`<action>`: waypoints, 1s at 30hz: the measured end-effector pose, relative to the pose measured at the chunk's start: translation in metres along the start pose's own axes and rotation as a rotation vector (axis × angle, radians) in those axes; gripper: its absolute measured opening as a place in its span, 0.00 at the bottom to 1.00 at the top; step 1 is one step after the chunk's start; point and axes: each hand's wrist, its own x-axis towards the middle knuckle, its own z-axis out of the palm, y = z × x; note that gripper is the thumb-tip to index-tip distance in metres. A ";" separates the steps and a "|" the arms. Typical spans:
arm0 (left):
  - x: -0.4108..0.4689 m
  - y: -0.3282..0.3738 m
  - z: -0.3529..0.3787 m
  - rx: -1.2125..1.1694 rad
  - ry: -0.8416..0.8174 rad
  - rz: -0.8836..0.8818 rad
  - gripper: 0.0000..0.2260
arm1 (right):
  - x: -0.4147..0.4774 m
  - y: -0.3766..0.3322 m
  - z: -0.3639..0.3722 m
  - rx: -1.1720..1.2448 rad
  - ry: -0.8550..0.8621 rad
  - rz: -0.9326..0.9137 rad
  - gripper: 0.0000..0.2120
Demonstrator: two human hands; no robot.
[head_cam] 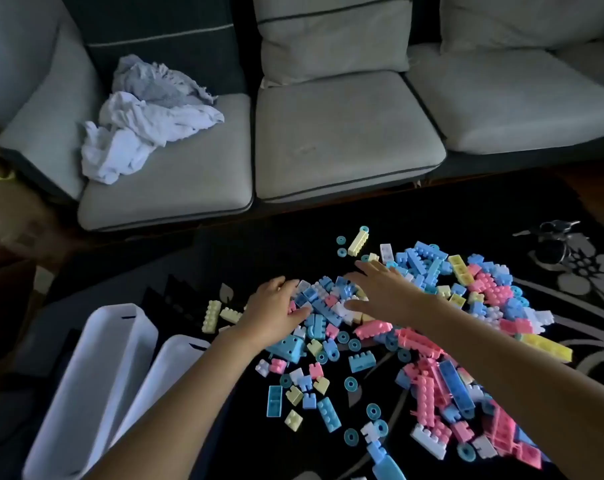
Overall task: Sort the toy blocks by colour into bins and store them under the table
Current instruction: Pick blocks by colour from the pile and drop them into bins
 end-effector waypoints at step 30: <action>0.023 0.007 0.032 0.054 0.012 -0.077 0.25 | -0.003 -0.013 0.014 -0.034 -0.046 -0.019 0.28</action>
